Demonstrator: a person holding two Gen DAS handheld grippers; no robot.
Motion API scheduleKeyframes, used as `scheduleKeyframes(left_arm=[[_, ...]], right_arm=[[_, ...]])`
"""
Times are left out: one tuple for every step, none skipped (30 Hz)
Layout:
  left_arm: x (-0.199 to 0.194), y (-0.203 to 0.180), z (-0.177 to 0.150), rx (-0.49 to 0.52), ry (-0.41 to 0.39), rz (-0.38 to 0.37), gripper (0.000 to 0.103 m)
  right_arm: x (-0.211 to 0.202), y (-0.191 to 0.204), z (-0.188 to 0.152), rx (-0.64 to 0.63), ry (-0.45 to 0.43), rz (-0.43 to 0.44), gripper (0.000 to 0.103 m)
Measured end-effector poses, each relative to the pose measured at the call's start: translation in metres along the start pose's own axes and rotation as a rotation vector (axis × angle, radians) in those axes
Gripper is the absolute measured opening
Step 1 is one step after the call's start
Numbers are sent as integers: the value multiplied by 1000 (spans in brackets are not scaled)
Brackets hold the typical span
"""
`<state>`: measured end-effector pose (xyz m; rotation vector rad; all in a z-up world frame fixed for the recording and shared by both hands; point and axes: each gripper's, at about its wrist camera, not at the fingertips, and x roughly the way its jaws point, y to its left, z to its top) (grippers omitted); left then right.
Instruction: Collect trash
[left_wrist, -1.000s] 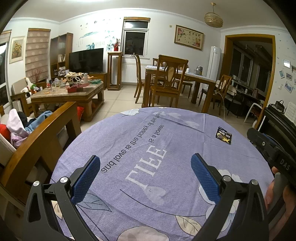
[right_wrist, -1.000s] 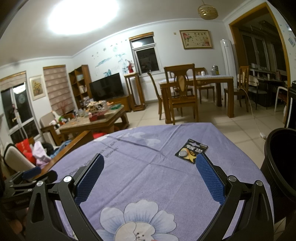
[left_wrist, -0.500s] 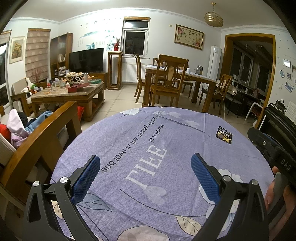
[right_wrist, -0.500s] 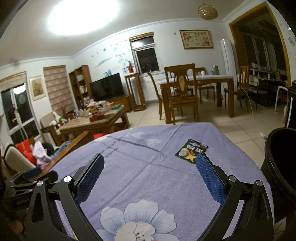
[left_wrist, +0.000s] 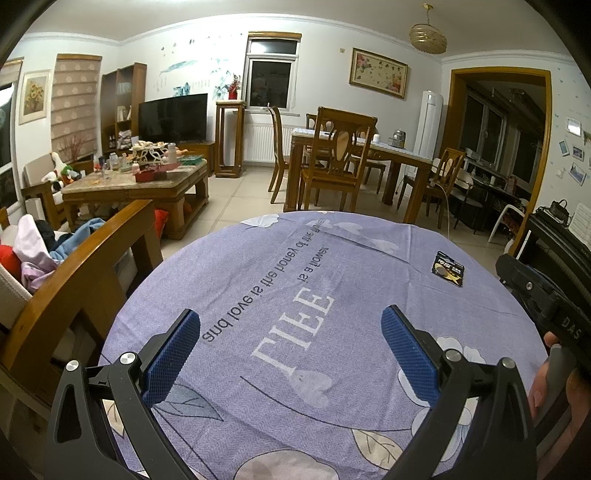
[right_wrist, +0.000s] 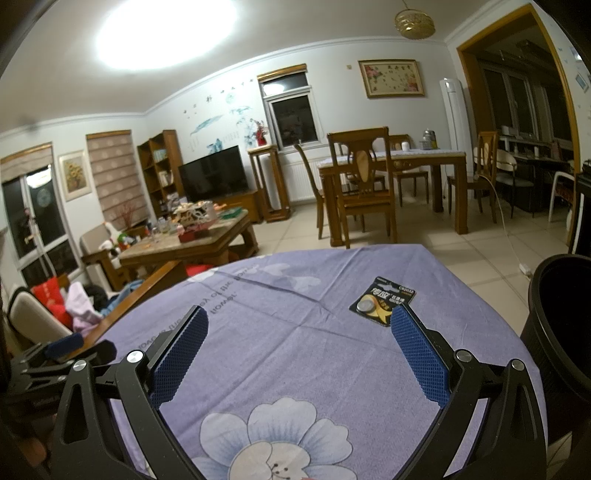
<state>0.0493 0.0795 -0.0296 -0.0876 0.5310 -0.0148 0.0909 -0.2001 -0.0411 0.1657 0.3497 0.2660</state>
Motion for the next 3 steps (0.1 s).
scheduleKeyframes(left_arm=[[0,1,-2,-1,1,0,98],[0,1,-2,0,1,0,98],[-1,1,-3,1,0,-1,98]], right_arm=[[0,0,1,0,0,0,98],[0,0,0,0,1,0,98],[0,0,0,0,1,0,98]])
